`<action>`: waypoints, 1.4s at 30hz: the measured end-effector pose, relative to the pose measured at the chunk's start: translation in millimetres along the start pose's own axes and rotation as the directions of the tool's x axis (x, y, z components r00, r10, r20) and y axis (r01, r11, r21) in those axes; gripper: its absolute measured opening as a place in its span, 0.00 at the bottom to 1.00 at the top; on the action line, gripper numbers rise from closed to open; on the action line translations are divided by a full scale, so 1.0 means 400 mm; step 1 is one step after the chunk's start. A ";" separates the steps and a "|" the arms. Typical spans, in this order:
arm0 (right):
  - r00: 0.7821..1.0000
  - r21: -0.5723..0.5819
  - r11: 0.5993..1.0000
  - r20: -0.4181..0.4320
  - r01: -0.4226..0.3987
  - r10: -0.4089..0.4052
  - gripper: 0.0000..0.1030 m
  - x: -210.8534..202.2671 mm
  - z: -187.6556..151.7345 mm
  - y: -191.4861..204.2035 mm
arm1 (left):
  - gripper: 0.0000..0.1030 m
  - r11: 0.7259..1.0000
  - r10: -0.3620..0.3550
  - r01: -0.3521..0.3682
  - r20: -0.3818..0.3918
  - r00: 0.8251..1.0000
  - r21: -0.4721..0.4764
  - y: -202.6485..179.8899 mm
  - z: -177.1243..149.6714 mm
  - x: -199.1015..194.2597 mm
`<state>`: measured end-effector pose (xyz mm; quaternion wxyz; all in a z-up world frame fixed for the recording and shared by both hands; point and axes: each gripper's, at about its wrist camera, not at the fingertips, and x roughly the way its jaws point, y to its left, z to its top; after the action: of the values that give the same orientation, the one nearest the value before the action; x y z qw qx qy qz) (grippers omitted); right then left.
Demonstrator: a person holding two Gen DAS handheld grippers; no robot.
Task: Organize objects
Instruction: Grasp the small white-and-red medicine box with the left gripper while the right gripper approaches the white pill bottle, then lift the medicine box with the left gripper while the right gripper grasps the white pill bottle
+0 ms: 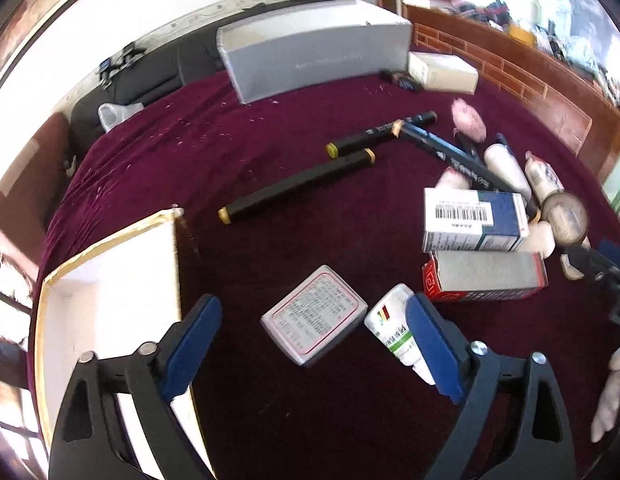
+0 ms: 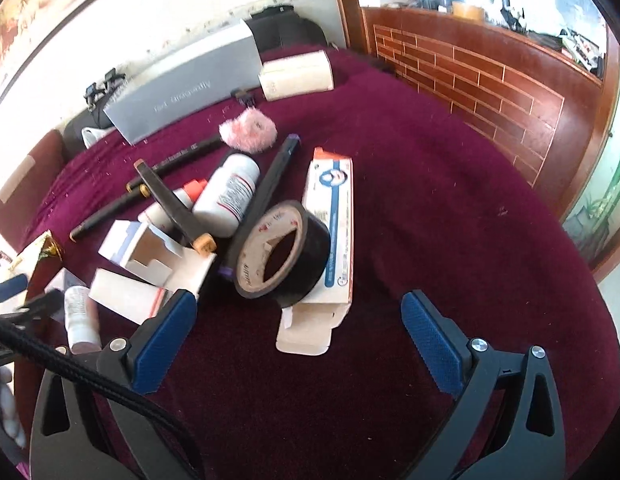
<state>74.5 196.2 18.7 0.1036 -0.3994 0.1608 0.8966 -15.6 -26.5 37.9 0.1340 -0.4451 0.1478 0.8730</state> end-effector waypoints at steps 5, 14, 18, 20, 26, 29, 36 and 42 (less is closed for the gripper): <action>0.998 -0.042 0.999 0.060 0.017 -0.014 1.00 -0.020 -0.003 0.021 | 0.44 0.988 -0.150 0.151 -0.043 0.988 0.017 -0.007 0.001 -0.014; 0.995 -0.037 0.999 0.099 0.023 -0.020 1.00 -0.036 -0.012 0.021 | 0.43 0.974 -0.178 0.183 -0.049 0.983 0.134 0.038 -0.023 -0.051; 0.994 -0.038 0.999 0.104 0.032 -0.028 1.00 -0.038 -0.015 0.024 | 0.43 0.965 -0.157 0.172 -0.089 0.984 0.197 0.057 -0.008 -0.014; 0.994 -0.033 0.999 0.100 0.037 -0.033 1.00 -0.037 -0.015 0.022 | 0.43 0.959 -0.167 0.189 -0.117 0.979 0.213 0.051 -0.003 0.009; 0.995 -0.019 0.999 0.094 0.035 -0.033 1.00 -0.035 -0.014 0.016 | 0.43 0.938 -0.142 0.188 -0.171 0.975 0.292 -0.009 0.000 0.066; 0.995 -0.020 0.999 0.091 0.035 -0.033 1.00 -0.035 -0.013 0.018 | 0.43 0.932 -0.152 0.197 -0.165 0.975 0.304 -0.030 0.004 0.070; 0.996 -0.010 1.000 0.084 0.021 -0.020 1.00 -0.034 -0.013 0.014 | 0.44 0.920 -0.097 0.138 -0.128 0.987 0.368 -0.052 0.026 0.068; 0.997 -0.007 1.000 0.080 0.020 -0.020 1.00 -0.033 -0.014 0.015 | 0.44 0.943 -0.094 0.132 -0.135 0.986 0.306 -0.053 0.040 0.094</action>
<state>84.9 187.7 26.3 0.1174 -0.3651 0.1488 0.9115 -40.9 2.7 13.3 0.2436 -0.4770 0.2665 0.8013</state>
